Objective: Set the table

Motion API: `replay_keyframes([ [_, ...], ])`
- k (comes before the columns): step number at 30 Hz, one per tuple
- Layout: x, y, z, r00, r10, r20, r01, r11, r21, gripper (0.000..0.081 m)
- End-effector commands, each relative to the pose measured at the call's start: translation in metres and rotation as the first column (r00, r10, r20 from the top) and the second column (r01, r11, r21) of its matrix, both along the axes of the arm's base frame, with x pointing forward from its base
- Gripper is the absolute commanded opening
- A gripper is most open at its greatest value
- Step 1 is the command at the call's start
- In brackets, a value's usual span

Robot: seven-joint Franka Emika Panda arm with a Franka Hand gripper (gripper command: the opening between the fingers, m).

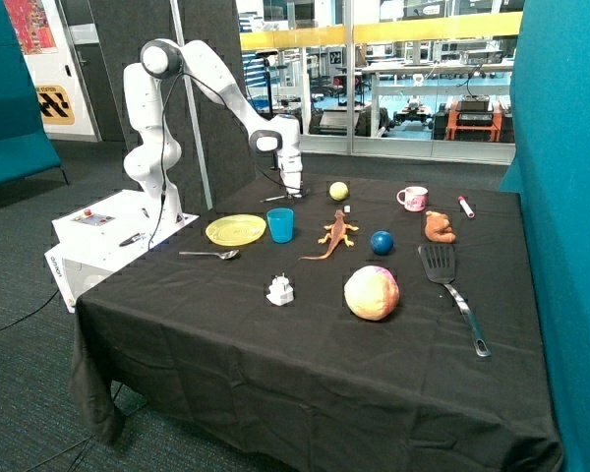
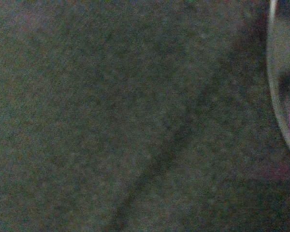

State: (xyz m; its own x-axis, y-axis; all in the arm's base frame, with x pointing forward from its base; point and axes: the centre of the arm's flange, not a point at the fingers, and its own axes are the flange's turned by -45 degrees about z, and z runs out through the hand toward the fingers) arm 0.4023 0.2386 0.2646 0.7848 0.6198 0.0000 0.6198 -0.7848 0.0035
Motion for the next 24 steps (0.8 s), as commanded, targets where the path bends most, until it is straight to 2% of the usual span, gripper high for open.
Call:
replay_keyframes([
  [1,0.006,-0.004,0.000,1.000,-0.010,-0.0022,0.010,1.000,0.0027,0.0000],
  [13,0.007,-0.004,0.002,1.000,0.002,-0.0022,-0.002,1.000,0.0027,0.0000],
  [24,0.015,0.004,0.033,1.000,0.021,-0.0022,-0.021,1.000,0.0027,0.0000],
])
